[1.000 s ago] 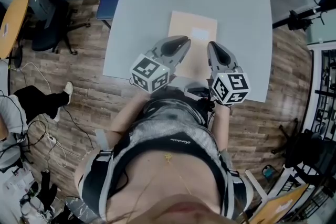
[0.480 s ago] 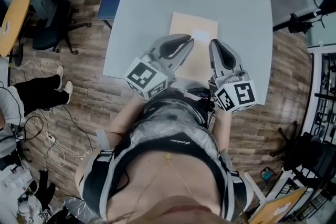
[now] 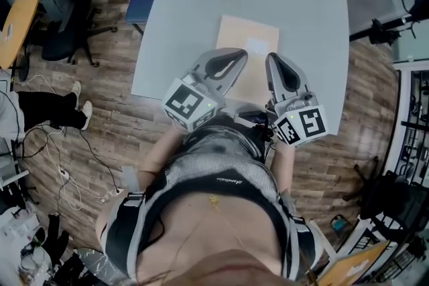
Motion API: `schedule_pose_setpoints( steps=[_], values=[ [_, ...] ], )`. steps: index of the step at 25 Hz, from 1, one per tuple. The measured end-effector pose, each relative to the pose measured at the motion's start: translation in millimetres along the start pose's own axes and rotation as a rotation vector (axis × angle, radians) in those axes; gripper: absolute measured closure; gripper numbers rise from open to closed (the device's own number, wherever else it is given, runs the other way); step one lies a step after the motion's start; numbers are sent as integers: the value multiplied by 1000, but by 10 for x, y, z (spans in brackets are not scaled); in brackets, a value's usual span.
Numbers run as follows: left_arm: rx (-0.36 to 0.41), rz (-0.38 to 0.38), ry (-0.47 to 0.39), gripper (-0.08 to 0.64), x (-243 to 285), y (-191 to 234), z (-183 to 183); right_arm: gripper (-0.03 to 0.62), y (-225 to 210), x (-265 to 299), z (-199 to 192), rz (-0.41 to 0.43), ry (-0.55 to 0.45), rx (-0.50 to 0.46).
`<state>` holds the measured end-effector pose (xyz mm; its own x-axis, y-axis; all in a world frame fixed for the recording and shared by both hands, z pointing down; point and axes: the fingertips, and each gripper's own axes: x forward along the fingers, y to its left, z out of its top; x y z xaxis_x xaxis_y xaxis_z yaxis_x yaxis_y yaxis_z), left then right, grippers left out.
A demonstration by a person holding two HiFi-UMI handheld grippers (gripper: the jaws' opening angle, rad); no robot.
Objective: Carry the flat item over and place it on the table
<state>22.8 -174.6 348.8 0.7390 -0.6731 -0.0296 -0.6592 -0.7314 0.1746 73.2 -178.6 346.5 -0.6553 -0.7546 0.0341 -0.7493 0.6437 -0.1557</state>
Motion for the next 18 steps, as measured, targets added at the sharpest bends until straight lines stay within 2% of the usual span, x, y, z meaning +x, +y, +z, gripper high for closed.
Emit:
schedule_pose_setpoints(
  steps=[18],
  values=[
    [7,9,0,548,-38,2,118,589,74,33,26,15,16,-35]
  ],
)
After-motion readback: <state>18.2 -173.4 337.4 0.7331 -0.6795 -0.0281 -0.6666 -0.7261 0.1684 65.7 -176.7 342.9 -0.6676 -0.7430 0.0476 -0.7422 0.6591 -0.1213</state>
